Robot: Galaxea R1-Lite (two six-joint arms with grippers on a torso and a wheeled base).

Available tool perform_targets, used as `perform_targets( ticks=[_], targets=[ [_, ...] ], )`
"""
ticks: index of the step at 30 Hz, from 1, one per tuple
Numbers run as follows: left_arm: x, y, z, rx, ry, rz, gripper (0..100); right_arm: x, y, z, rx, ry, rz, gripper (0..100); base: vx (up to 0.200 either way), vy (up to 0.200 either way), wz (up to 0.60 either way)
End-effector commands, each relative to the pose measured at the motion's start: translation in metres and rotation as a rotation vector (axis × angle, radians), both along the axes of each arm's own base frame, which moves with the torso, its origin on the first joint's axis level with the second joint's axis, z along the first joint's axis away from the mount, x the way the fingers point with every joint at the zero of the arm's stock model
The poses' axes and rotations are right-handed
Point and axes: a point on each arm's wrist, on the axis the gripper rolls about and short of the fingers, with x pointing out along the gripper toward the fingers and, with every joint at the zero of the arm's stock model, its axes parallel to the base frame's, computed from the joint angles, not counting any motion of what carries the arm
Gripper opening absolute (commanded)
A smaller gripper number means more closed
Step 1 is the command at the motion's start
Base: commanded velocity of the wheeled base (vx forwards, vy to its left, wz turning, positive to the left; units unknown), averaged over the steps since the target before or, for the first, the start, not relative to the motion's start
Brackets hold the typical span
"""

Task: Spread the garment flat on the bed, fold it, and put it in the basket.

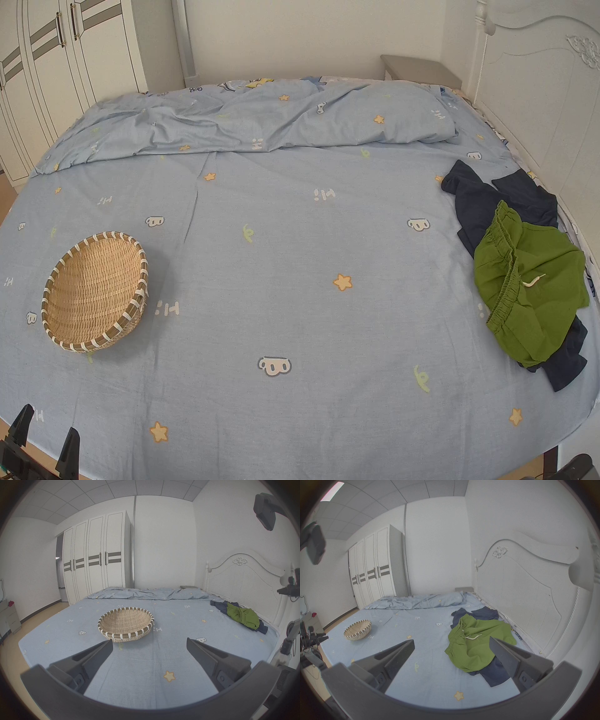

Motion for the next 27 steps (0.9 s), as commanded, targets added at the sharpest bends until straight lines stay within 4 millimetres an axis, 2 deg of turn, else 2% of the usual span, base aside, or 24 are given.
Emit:
perform_targets(
  ticks=[1, 2, 5, 6, 7, 10, 11, 12, 15, 19, 24, 27],
  targets=[
    [0.000, 0.000, -0.005, -0.001, 0.002, 0.000, 100, 0.100, -0.002, 0.044, 0.001, 0.363, -0.071, 100, 0.000, 0.000, 0.00],
    [0.000, 0.000, -0.005, -0.001, 0.002, 0.000, 100, 0.131, -0.006, 0.049, 0.011, 0.412, -0.099, 100, 0.000, 0.000, 0.00],
    [0.000, 0.000, -0.005, -0.001, 0.002, 0.000, 100, 0.172, -0.011, 0.052, 0.014, 0.485, -0.123, 100, 0.000, 0.000, 0.00],
    [0.000, 0.000, -0.005, -0.001, 0.002, 0.000, 100, 0.177, -0.011, 0.052, 0.013, 0.496, -0.125, 100, 0.000, 0.000, 0.00],
    [0.000, 0.000, -0.005, -0.001, 0.002, 0.000, 100, 0.201, -0.011, 0.051, 0.012, 0.539, -0.136, 100, 0.000, 0.000, 0.00],
    [0.000, 0.000, -0.005, -0.001, 0.002, 0.000, 100, 0.237, -0.012, 0.046, 0.006, 0.593, -0.152, 100, 0.000, 0.000, 0.00],
    [0.000, 0.000, -0.005, -0.001, 0.002, 0.000, 100, 0.242, -0.011, 0.044, 0.005, 0.601, -0.151, 100, 0.000, 0.000, 0.00],
    [0.000, 0.000, -0.005, -0.001, 0.002, 0.000, 100, 0.258, -0.009, 0.040, -0.003, 0.628, -0.145, 100, 0.000, 0.000, 0.00],
    [0.000, 0.000, -0.005, -0.001, 0.002, 0.000, 100, 0.283, -0.005, 0.037, -0.009, 0.644, -0.138, 100, 0.000, 0.000, 0.00],
    [0.000, 0.000, -0.005, -0.001, 0.002, 0.000, 100, 0.325, 0.000, 0.022, -0.005, 0.685, -0.160, 100, 0.000, 0.000, 0.00],
    [0.000, 0.000, -0.005, -0.001, 0.002, 0.000, 100, 0.359, -0.001, 0.008, 0.015, 0.709, -0.197, 100, 0.000, 0.000, 0.00],
    [0.000, 0.000, -0.005, -0.001, 0.002, 0.000, 100, 0.372, -0.002, 0.003, 0.021, 0.712, -0.200, 100, 0.000, 0.000, 0.00]
  ],
)
